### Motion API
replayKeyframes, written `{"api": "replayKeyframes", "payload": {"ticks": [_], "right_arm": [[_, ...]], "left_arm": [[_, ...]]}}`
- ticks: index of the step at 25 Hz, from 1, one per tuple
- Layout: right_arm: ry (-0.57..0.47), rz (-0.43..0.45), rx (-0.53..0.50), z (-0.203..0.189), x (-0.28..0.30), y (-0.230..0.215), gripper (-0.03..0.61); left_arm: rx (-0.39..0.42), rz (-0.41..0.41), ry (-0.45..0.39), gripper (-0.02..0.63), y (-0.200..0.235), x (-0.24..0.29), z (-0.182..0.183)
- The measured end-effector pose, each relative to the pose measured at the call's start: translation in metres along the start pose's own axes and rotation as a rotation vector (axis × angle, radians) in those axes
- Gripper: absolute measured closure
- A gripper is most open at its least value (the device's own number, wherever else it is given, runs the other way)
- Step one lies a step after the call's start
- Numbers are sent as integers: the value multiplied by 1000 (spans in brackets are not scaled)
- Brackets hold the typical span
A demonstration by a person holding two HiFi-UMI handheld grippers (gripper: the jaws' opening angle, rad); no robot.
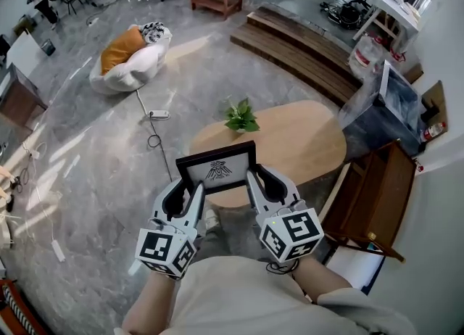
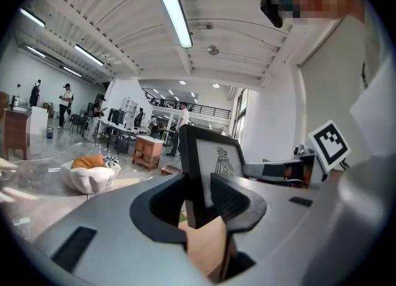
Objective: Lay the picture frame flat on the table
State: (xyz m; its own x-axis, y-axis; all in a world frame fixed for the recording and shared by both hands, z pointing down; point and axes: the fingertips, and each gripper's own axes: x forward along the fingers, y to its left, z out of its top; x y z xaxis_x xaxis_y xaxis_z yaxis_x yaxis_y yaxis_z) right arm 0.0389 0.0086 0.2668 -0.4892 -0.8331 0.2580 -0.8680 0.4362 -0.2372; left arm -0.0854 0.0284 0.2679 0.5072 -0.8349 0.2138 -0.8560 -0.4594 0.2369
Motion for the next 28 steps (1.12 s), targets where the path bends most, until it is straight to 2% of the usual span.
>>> {"api": "replayKeyframes", "payload": {"ticks": [7,14,23,28], "right_arm": [[65,-38,30,1,100,-10,522],[150,-74,46,-21,178,-26,522],[276,-70,89,-78,251,-58,522],[360,-65,155,-123,284,-81,522]], "left_arm": [[-92,-42,54,488,84,62,0],[-142,-59,125,488,149,114,-19],[-261,-37,235,488,201,167,-80],[-277,-22,312,488,225,198,-121]]}}
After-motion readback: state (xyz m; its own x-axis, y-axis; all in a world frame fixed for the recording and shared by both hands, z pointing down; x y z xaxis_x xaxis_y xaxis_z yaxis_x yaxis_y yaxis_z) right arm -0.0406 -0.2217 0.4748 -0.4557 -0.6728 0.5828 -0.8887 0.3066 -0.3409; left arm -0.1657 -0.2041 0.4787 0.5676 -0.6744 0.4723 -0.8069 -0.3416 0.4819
